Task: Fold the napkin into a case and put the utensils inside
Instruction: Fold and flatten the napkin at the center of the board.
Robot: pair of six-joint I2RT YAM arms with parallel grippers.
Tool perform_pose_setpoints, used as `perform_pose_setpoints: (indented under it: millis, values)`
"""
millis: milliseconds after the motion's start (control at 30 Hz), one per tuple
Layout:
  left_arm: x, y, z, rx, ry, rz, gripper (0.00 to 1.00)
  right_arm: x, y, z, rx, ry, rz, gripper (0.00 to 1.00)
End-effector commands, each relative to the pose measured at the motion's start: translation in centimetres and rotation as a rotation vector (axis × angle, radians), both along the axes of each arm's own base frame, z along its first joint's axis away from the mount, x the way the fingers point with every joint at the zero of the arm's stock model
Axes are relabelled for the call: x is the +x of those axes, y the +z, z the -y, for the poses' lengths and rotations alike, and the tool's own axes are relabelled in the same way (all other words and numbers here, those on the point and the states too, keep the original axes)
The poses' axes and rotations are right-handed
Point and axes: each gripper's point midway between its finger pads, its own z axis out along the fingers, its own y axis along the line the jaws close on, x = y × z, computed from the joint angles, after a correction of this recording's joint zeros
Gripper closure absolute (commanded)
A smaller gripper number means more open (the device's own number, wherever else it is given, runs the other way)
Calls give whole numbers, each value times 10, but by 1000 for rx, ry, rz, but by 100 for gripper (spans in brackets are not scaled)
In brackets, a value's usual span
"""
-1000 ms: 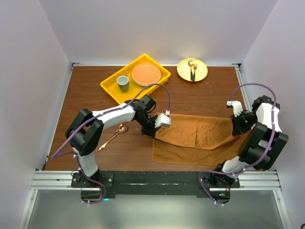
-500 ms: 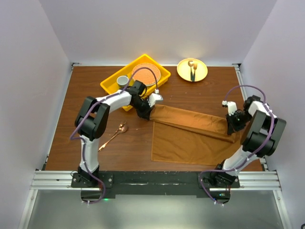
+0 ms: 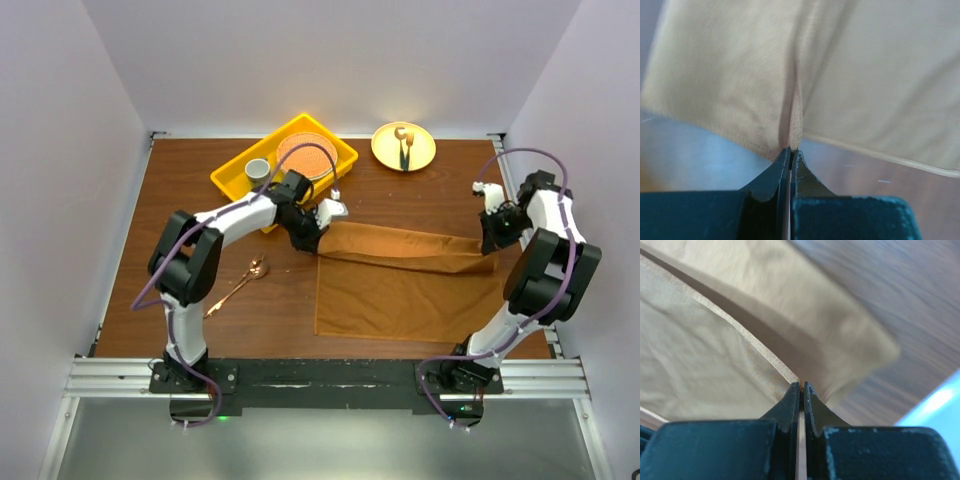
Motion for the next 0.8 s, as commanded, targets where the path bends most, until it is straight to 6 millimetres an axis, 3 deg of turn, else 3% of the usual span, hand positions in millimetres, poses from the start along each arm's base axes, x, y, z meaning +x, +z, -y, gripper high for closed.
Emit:
perform_pose_setpoints:
  millis: [0, 167, 233, 433, 600, 667, 733, 767]
  values:
    - [-64, 30, 33, -80, -143, -4, 100, -26, 32, 11, -55, 75, 14, 100]
    - [-97, 5, 34, -49, -163, -72, 100, -59, 4, 4, -69, 132, -51, 100]
    - [-106, -13, 28, -14, -167, -109, 100, -58, -6, 3, -71, 104, -43, 100]
    - [-100, -46, 14, 98, -154, -113, 100, -70, -40, 3, -88, 53, -76, 100]
    - [-71, -69, 4, 190, -95, -95, 100, -60, -58, 13, -121, 5, -78, 100]
    - [-40, -67, -5, 196, -31, -69, 100, -46, -61, 16, -122, -17, -59, 100]
    - [-22, -74, -14, 215, 11, -85, 100, -34, -63, 14, -104, -49, -47, 100]
    - [2, -67, -19, 206, 46, -54, 100, -20, -60, 13, -110, -46, -18, 100]
